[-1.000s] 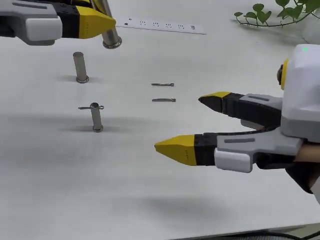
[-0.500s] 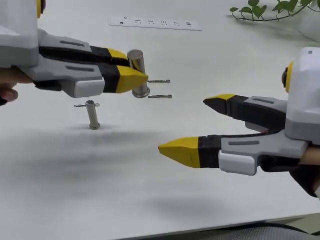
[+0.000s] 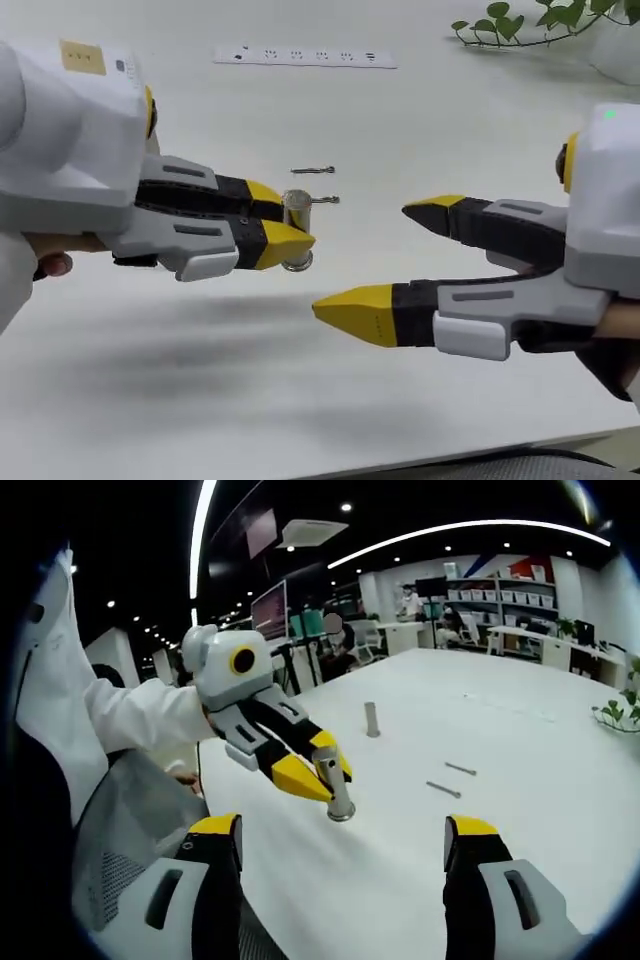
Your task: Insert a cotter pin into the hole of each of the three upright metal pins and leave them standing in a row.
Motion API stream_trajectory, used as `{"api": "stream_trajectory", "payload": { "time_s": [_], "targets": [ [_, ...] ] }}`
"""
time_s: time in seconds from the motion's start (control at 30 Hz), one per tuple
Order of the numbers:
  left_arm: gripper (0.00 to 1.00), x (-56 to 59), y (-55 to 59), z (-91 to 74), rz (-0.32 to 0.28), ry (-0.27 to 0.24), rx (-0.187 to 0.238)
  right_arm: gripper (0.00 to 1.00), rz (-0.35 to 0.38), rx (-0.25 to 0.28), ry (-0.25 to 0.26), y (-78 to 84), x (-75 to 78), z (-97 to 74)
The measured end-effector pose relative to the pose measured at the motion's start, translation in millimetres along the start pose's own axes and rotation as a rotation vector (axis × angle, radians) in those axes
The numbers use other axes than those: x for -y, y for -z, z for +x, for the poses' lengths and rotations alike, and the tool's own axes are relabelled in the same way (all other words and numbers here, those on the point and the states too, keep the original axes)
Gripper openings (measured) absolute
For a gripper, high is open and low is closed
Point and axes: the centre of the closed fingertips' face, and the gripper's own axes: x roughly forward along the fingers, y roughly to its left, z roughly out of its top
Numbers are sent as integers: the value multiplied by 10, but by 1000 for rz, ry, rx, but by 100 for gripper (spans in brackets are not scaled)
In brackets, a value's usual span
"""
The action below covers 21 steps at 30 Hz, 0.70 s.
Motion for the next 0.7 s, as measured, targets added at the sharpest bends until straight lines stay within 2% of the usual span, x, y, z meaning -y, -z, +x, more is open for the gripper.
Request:
{"api": "stream_trajectory", "payload": {
  "time_s": [0.13,0.33,0.53,0.7],
  "targets": [
    [9,65,55,60,-14,4,-16,81,1,1,-2,2,-10,-2],
    [9,36,222,85,-30,1,-41,80,9,5,8,16,29,-6],
    [9,40,291,109,-56,3,-48,79,14,3,10,33,45,-9],
    [9,35,376,132,-64,5,-69,79,18,2,5,50,46,-6]
  ]
}}
